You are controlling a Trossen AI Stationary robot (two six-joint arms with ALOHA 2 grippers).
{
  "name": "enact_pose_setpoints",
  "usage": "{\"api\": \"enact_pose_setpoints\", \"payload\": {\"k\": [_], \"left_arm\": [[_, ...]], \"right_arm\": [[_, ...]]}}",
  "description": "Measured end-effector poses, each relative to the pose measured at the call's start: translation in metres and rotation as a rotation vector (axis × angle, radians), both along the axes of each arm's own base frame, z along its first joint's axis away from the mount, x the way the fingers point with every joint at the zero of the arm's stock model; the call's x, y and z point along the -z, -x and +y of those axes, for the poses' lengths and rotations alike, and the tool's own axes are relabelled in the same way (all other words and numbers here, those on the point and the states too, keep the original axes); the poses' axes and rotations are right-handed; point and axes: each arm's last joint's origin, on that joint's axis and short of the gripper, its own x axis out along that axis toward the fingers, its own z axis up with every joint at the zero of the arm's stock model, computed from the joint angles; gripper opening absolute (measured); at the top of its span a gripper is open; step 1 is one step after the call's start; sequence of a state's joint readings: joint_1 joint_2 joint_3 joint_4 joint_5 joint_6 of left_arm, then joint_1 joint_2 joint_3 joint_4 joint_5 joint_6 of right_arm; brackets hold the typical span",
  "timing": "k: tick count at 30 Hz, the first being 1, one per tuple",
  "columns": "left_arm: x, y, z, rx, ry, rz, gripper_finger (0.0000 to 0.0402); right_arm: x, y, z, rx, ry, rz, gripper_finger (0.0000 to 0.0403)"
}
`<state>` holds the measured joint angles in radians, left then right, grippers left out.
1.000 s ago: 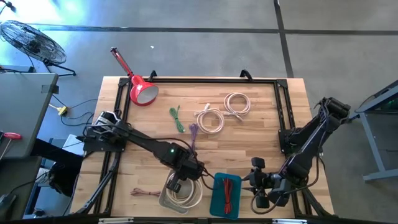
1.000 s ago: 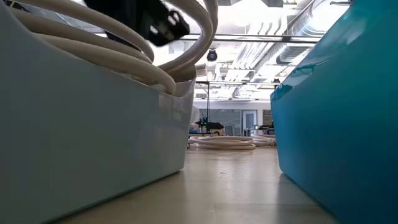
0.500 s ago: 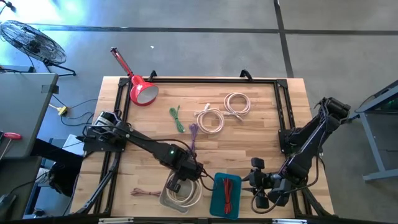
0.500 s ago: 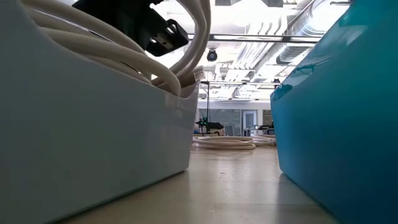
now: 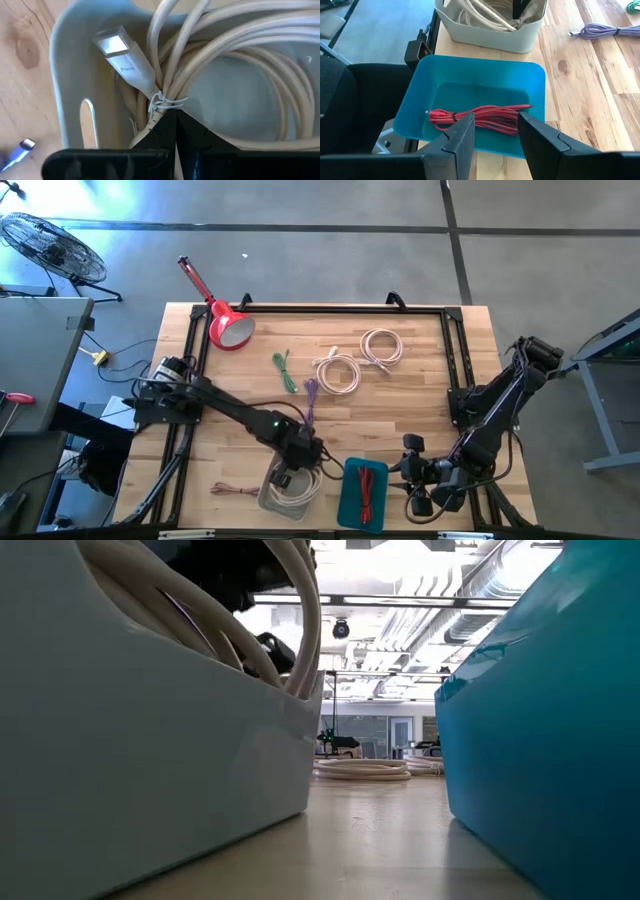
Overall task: Pick & Place USB Port
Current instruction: Put the light brown HDMI cable into the white bin, then put the pink USB cable into the blue bin
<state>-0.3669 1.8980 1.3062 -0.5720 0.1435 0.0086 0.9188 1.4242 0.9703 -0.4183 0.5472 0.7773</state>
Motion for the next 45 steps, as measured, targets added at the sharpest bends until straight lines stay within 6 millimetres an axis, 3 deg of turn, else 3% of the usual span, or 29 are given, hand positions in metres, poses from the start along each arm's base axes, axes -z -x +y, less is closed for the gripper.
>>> {"api": "enact_pose_setpoints", "payload": {"k": [7, 22, 27, 33, 40, 45], "left_arm": [[-0.009, -0.006, 0.003, -0.004, 0.008, -0.006, 0.0000], [-0.082, -0.020, 0.000, -0.029, -0.061, -0.051, 0.0001], [-0.112, -0.020, 0.005, -0.023, -0.208, -0.101, 0.0001], [-0.138, -0.003, 0.019, -0.065, -0.448, -0.005, 0.0001], [-0.138, 0.010, 0.055, -0.160, -0.555, 0.208, 0.0001], [-0.137, 0.006, 0.085, -0.232, -0.608, 0.244, 0.0001]], "right_arm": [[0.000, 0.000, 0.000, -0.002, 0.000, 0.002, 0.0142], [0.000, 0.000, 0.000, 0.000, -0.003, 0.004, 0.0142], [0.000, 0.000, 0.000, 0.000, -0.004, 0.004, 0.0142], [0.000, 0.000, 0.000, 0.000, -0.004, 0.004, 0.0142], [0.000, 0.000, 0.000, -0.001, -0.003, 0.004, 0.0142], [0.000, 0.000, 0.000, 0.000, -0.004, 0.004, 0.0142]]}}
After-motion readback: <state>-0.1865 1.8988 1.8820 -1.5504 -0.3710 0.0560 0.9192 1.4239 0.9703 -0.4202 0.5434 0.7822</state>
